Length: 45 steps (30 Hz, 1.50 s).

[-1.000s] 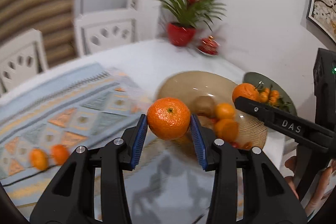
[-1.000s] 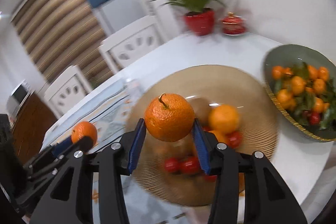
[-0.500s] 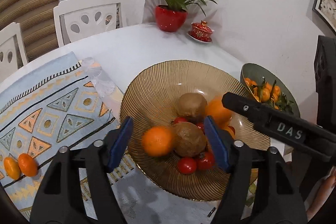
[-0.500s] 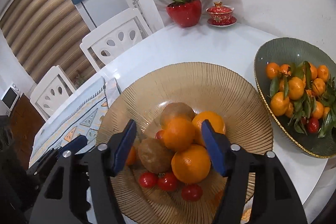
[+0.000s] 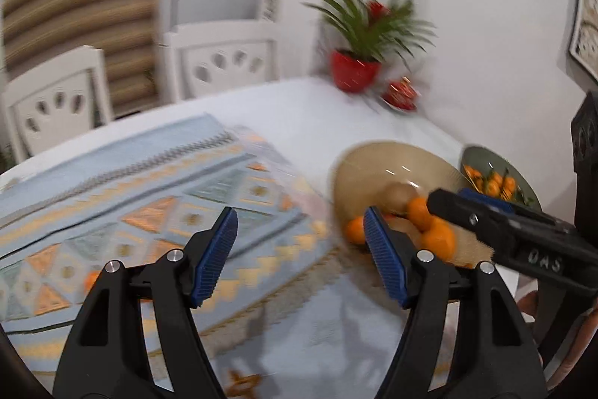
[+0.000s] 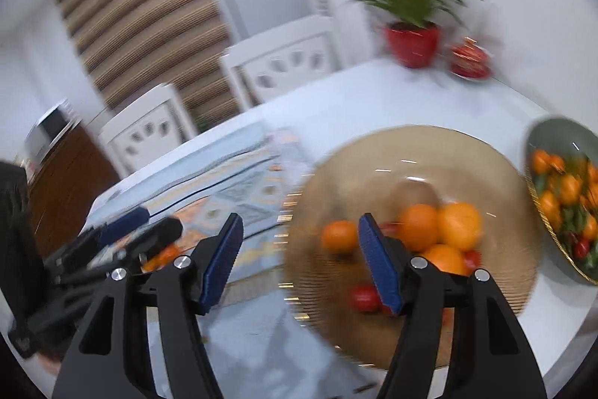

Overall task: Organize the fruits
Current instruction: 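Move both open tools back to the last two mandarins, then grasp a mandarin with the left tool while the right tool grasps the other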

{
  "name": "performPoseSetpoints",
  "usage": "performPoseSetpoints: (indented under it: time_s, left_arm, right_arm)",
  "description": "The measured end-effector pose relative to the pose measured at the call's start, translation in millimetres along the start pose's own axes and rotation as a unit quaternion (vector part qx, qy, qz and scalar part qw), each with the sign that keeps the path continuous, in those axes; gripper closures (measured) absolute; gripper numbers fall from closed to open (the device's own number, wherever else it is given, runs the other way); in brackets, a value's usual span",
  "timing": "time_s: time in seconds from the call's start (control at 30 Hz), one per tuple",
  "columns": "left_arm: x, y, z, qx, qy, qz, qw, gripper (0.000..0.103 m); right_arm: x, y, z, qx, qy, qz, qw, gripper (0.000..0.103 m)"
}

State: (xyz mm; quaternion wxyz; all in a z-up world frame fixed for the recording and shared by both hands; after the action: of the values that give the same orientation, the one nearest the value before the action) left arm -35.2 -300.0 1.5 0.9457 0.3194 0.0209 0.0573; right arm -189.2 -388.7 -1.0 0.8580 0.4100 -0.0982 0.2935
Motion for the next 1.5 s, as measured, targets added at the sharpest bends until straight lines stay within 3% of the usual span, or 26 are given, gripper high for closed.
performPoseSetpoints:
  time_s: [0.23,0.37,0.67,0.87,1.23,1.5]
  left_arm:
    - [102,37,-40,0.023,0.04,0.123,0.9914,0.038]
    - [150,35,-74,0.035,0.099,0.137,0.985,0.04]
    - [175,-4,-114,0.034,0.152,0.094,0.9834,0.04]
    - [183,-4,-122,0.035,0.173,0.106,0.9786,0.041]
    - [169,-8,-125,0.04,0.16,0.104,0.9807,0.041]
    - [168,-12,-128,0.044,0.165,0.075,0.9824,0.04]
  right_arm:
    - [87,-51,-41,0.067,0.084,0.034,0.994,0.039]
    - [121,-94,-66,0.117,0.102,0.042,0.987,0.041]
    - [154,-146,-91,0.142,0.127,0.036,0.981,0.041]
    - [156,-162,-105,0.136,0.128,0.062,0.98,0.041]
    - [147,-173,-118,0.159,0.13,0.059,0.977,0.041]
    - [151,-174,-121,0.16,0.14,0.063,0.975,0.041]
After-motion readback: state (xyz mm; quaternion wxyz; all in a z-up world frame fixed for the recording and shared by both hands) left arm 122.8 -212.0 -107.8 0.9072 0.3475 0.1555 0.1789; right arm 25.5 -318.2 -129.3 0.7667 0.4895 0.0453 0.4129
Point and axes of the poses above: each gripper's, at about its wrist camera, not at the fingertips, and y roughly against the way its jaws point, x to its left, z to its top, the point moved 3 cm from there along -y, roughly the way its jaws point, and after that the axes turned 11 degrees about -y, right-handed, at the moved point
